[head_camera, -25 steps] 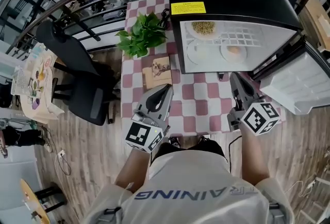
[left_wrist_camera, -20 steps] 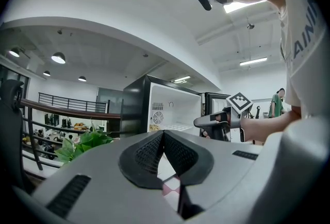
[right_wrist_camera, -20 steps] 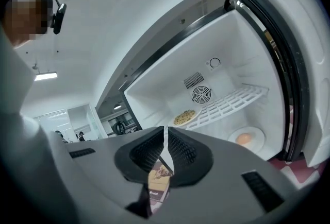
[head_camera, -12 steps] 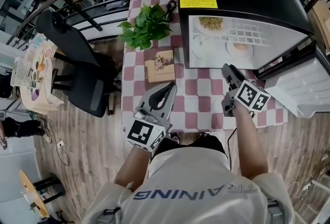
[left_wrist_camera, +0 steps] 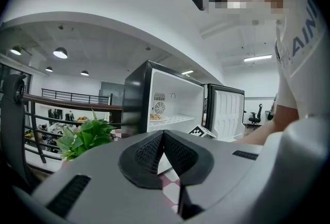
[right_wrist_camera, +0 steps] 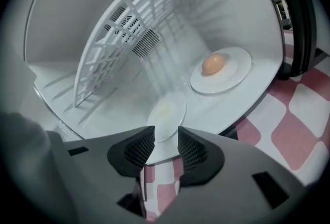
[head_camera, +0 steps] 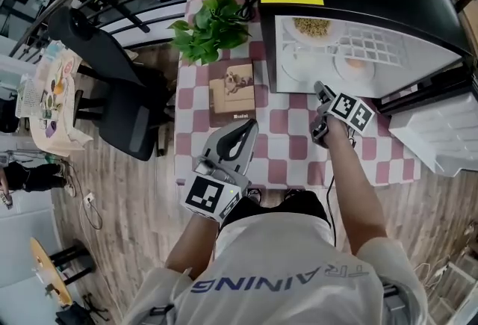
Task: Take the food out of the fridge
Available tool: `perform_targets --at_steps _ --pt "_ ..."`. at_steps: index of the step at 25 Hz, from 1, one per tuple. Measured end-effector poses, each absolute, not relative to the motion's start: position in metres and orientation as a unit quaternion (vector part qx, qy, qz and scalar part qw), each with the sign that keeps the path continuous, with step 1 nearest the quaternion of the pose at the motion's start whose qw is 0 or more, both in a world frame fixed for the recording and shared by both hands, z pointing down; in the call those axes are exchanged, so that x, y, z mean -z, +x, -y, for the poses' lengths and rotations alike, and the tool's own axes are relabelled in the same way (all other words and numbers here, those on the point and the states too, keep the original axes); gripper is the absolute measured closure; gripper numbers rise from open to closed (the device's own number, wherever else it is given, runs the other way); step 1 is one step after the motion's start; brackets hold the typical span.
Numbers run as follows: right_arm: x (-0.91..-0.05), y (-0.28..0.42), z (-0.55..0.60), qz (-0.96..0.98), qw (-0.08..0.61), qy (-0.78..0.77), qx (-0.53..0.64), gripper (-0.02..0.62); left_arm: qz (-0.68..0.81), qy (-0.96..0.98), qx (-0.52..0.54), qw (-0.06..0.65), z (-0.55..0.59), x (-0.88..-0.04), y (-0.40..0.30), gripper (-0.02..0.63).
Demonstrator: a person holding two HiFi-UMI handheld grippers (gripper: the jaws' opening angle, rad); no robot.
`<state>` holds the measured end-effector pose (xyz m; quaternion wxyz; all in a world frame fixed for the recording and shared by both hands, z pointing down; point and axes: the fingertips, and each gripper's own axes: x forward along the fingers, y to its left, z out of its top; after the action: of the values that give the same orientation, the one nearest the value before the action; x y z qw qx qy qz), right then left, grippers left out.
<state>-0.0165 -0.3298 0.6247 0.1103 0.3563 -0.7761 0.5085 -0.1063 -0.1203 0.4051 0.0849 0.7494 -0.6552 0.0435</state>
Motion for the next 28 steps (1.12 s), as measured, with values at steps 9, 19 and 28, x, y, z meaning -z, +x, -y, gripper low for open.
perform_targets --at_steps 9,19,28 --pt "-0.652 -0.031 0.349 0.719 0.095 0.371 -0.58 0.46 0.657 0.747 -0.046 0.09 0.122 -0.41 -0.107 0.597" --pt "-0.661 -0.04 0.359 0.692 0.058 0.381 -0.61 0.461 0.658 0.744 -0.058 0.095 0.118 -0.416 -0.108 0.597" --pt "-0.653 -0.028 0.355 0.676 0.005 0.385 -0.629 0.555 0.659 0.745 -0.053 0.093 0.115 -0.414 -0.11 0.597"
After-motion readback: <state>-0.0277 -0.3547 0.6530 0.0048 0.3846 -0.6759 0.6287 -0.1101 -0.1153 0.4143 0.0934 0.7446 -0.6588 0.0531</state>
